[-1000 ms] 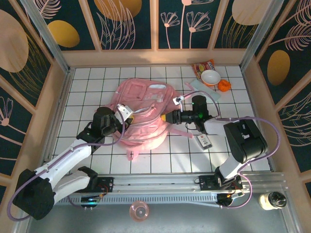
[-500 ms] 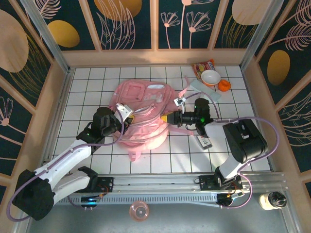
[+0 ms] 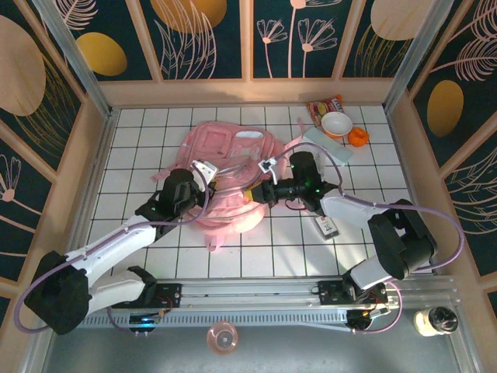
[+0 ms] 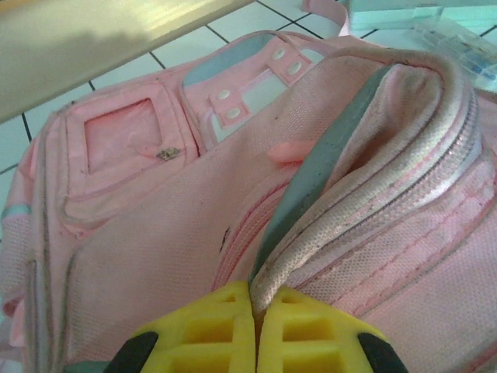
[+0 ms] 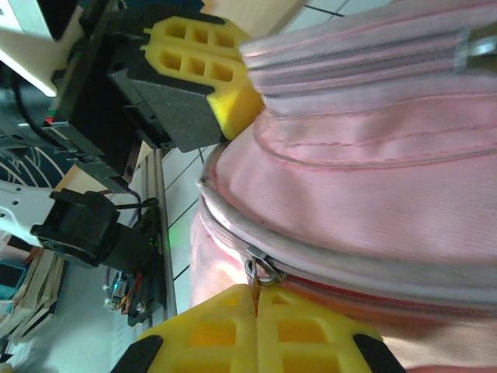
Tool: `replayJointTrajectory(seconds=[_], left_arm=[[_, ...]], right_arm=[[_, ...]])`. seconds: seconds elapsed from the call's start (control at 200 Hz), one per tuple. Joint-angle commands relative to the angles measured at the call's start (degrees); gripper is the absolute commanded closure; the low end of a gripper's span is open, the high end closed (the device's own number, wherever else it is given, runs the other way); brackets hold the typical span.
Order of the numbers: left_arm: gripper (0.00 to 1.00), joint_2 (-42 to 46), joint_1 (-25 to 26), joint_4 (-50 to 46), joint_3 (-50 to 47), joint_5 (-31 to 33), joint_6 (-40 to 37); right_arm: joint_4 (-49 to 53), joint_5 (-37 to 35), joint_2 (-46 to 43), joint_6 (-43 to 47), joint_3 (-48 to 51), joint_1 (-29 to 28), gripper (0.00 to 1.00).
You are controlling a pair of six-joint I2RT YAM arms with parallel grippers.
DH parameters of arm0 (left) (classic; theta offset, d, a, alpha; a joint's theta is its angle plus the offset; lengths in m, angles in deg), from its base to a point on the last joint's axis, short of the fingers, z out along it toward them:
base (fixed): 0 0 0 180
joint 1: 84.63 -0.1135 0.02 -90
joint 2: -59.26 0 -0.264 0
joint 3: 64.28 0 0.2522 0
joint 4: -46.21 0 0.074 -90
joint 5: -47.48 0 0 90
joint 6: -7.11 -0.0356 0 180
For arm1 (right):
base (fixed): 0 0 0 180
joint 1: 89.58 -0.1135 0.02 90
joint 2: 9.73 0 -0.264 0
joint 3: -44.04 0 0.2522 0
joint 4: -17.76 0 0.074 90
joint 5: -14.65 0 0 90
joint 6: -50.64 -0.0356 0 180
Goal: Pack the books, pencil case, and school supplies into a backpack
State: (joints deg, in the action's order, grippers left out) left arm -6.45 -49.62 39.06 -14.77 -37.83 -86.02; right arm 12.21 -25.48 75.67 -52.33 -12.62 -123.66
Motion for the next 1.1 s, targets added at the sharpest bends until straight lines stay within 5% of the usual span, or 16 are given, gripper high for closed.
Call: replayJointTrajectory(seconds=[0.0,0.36,0.716,1.096], left_arm=[[1.00,-1.3,1.9,10.6,5.4,3.4,10.3],[1.00,-2.3,6.5,4.7,10.8,0.1,17.5],[1.00,2.9,6.5,-10.3,11.2,-6.5,21.9],[1.00,-9.5,6.5,-10.8,24.8,7.4,30.6]], right_arm=[[5.3,-6.3,-2.0,-2.8,-1.0,-2.3,1.00],[17.7,-14.5,-5.4,-3.4,-7.5,-1.8,1.00],[29.1,-10.1,3.0,7.6,-20.3,2.1,1.00],[30.3,-8.5,1.9,5.7,-20.0,-4.7,1.00]])
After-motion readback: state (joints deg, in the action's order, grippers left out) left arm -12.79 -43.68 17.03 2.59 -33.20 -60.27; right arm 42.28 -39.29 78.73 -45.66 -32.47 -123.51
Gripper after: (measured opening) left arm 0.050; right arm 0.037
